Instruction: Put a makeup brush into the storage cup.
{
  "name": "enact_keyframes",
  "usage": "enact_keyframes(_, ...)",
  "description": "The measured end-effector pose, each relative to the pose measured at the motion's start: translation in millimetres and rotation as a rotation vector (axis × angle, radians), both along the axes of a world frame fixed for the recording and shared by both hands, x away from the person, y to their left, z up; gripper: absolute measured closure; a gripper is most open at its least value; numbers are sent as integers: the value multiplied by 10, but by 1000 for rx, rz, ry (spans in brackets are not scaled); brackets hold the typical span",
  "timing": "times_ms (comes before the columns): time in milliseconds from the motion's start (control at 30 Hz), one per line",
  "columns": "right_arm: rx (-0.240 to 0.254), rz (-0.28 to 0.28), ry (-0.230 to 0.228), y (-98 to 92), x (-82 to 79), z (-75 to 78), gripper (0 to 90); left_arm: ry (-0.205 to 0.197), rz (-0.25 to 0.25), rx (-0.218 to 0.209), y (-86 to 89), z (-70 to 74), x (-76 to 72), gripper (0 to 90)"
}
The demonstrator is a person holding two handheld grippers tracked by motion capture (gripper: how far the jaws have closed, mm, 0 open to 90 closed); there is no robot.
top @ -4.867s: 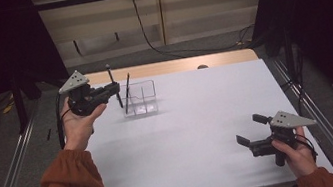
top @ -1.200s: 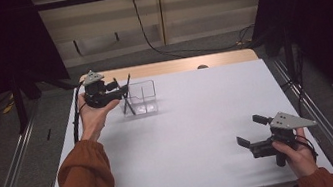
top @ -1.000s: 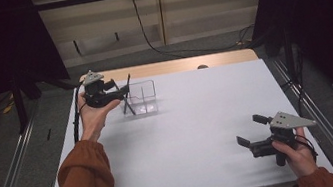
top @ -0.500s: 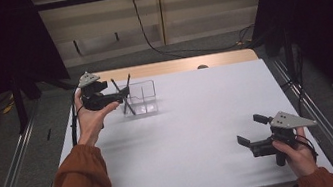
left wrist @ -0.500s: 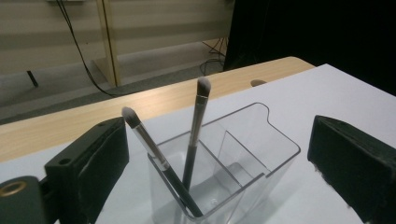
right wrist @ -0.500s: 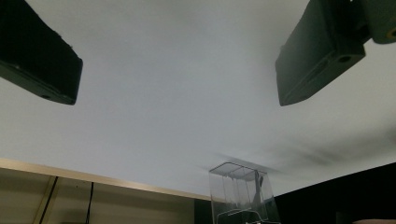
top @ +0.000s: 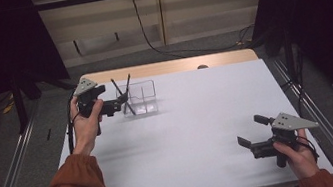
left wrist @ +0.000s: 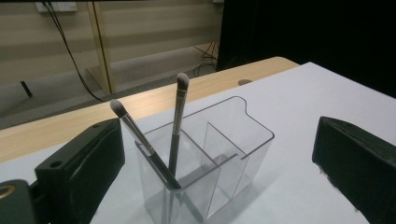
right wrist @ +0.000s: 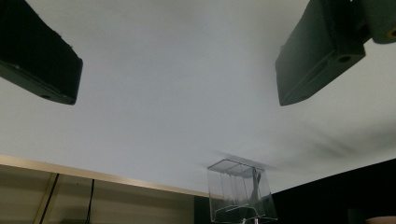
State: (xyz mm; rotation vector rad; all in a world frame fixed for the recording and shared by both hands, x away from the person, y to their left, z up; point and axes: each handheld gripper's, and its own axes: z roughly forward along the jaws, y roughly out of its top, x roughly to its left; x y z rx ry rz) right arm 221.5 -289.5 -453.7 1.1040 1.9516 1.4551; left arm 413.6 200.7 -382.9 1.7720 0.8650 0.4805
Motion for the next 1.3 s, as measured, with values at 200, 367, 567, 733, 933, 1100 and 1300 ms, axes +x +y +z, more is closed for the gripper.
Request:
enact_keyframes(200,-3,-6,1,-4,6,-3,0,-22,12,-7,26,-2,-102,24)
enact_keyframes(367,-4,-6,-1,-7,5,-3,0,-22,13,-11,37,-54,-181,24)
enact_keyframes(567,-6,-4,0,-2,4,-4,0,-34,3,-8,81,-30,-291,24)
enact_keyframes(733,-7,-4,0,-1,5,-3,0,-49,6,-4,83,2,-395,24)
enact_keyframes(933,-9,-1,-1,3,0,-3,0,-67,1,-13,111,-20,-557,24)
enact_keyframes(1100,-10,-2,-1,3,3,-4,0,-64,-1,-22,167,-71,-668,24)
enact_keyframes(1300,-10,-2,-2,4,2,-3,0,-78,-5,-11,221,-98,-806,24)
